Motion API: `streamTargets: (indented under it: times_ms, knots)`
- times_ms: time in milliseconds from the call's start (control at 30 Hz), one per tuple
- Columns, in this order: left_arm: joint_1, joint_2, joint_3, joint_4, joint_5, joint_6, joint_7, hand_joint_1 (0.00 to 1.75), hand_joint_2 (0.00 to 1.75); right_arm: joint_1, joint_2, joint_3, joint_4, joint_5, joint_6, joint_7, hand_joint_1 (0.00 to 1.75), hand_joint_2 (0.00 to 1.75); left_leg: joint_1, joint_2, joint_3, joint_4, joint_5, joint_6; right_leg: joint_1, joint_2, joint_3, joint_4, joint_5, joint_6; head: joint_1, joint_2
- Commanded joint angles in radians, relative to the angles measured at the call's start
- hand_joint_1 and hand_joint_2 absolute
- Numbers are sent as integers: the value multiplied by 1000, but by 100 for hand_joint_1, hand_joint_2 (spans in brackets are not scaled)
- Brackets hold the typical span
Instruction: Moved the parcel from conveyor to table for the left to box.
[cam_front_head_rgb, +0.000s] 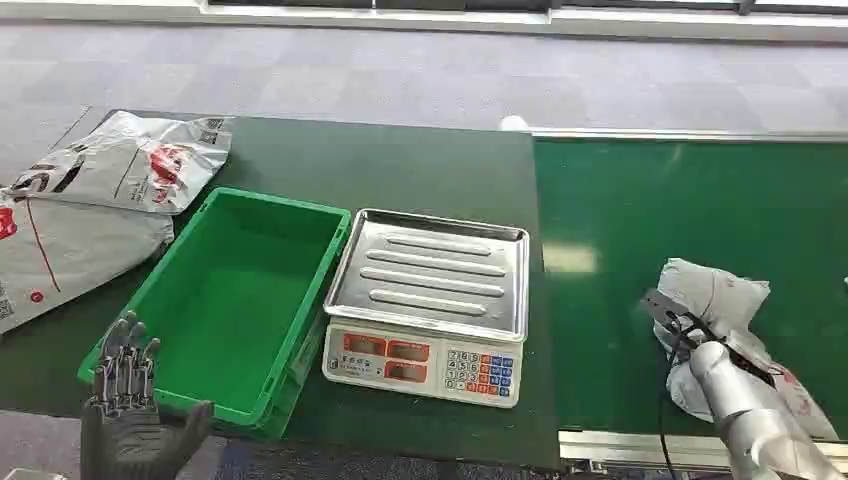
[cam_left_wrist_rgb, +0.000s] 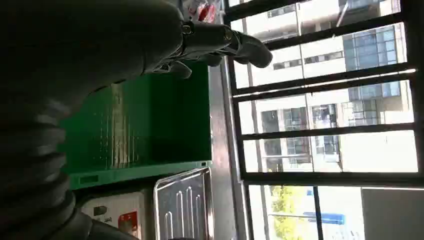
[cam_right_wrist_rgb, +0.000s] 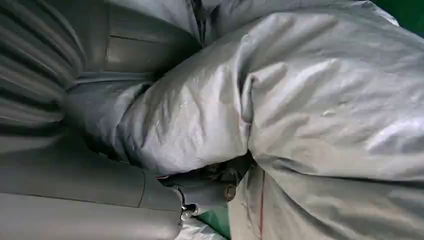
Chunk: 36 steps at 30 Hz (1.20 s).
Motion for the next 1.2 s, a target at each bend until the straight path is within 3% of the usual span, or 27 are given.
streamTargets:
  times_ms: [33, 67, 167, 267, 333, 467, 567, 600, 767, 833, 867, 1000, 1067, 1200]
  knots:
    - [53, -73, 97, -54, -17, -21, 1, 0, 175, -59, 103, 9, -63, -152, -411, -140, 175, 175, 0, 7, -1, 0, 0, 0, 0, 7, -3, 0, 2, -1, 0, 0]
    - [57, -82, 105, -60, -19, -35, 0, 0, 175, -45, 114, 3, -132, -218, -485, -230, 175, 175, 0, 8, -3, 0, 0, 0, 1, 8, -3, 0, 3, -1, 0, 0]
    - [58, -86, 106, -57, -21, -47, -1, 0, 175, -28, 109, 25, -180, -234, -463, -214, 175, 175, -1, 10, -13, 0, 1, 0, -1, 10, -9, 1, 4, -1, 0, 0]
    - [55, -90, 111, -54, -26, -57, -5, 0, 175, -12, 100, 45, -194, -262, -462, -206, 175, 175, -1, 5, -5, -2, 2, 0, 0, 5, -7, -1, 3, -1, 0, 0]
    - [53, -93, 114, -46, -29, -76, -16, 0, 175, 15, 101, 61, -277, -386, -630, -386, 175, 175, -1, 3, -4, -1, 2, 0, 0, 4, -6, -1, 3, 0, 0, 0]
    - [42, -51, 66, -7, -27, -53, -49, 0, 175, 145, 117, 171, -717, -622, -782, -566, 175, 175, -2, 1, -9, 0, 2, 1, -1, 2, -10, 1, 2, 0, 0, 0]
    - [25, -1, 15, 21, -13, 5, -66, 0, 175, 168, 142, 311, -920, -679, -829, -630, 175, 175, -2, 2, -11, -1, 2, 1, -2, 3, -13, 2, 2, 0, 0, 0]
    - [19, 22, -9, 30, -4, 34, -70, 0, 175, 161, 149, 380, -965, -664, -830, -607, 175, 175, -2, 4, -10, -1, 2, 0, -2, 4, -13, 2, 3, 0, 0, 0]
    - [-31, 118, -126, 84, 14, 152, -99, 0, 175, -33, 288, 731, -864, -563, -644, -534, 175, 175, -2, 11, -9, -2, 2, -1, -1, 12, -15, 2, 4, -1, 0, 0]
    - [-49, 146, -154, 102, 21, 185, -104, 0, 175, -100, 355, 805, -791, -538, -583, -493, 175, 175, -1, 23, -11, -5, 3, -3, 0, 24, -17, 2, 7, -3, 0, 0]
    - [-58, 163, -167, 110, 26, 202, -106, 0, 175, -136, 385, 840, -748, -529, -528, -457, 175, 175, -2, 18, -13, -3, 1, -3, 0, 19, -14, 3, 4, -2, 0, 0]
    - [-76, 202, -175, 122, 54, 227, -104, 0, 175, -201, 431, 896, -667, -520, -382, -356, 175, 175, 2, 21, -7, -7, 6, -8, 4, 22, -18, 1, 9, -8, 0, 0]
    - [-79, 214, -178, 118, 67, 236, -96, 0, 175, -234, 444, 918, -590, -534, -290, -298, 175, 175, 2, 9, -9, -3, 8, -7, 5, 9, -17, 3, 7, -7, 0, 0]
    - [-66, 207, -177, 106, 68, 243, -80, 0, 175, -261, 472, 928, -474, -527, -188, -202, 175, 175, 4, 5, -10, -4, 9, -8, 6, 6, -15, 2, 7, -7, 0, 0]
